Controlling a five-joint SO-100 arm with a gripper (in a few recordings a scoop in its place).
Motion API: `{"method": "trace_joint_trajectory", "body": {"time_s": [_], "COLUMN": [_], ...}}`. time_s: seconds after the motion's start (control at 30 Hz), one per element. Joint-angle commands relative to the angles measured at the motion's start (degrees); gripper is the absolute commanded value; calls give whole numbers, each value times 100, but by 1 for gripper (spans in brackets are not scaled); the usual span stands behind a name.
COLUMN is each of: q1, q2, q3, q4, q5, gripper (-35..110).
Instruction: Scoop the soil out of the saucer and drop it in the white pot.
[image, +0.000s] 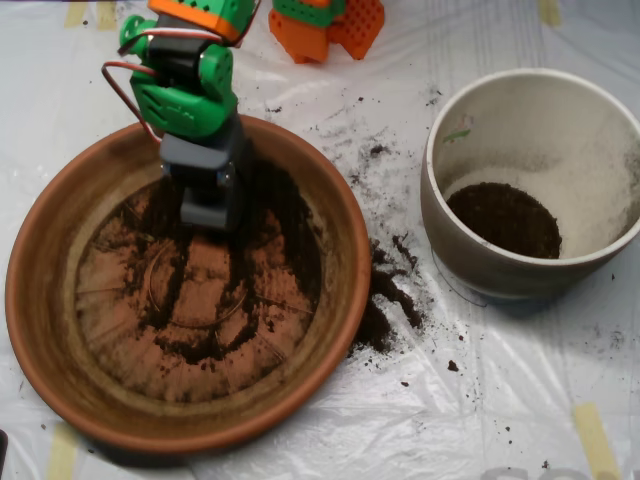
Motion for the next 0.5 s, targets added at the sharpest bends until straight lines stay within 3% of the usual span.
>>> {"method": "trace_joint_trajectory", "body": {"time_s": [0.0, 0.27, 0.47], "q1": [-229, -765, -1178], "q2": [492, 413, 633], "q3": [-176, -2004, -3270], "q4": [554, 1406, 2162], "q5": [9, 835, 923], "gripper": [0, -1, -1]}}
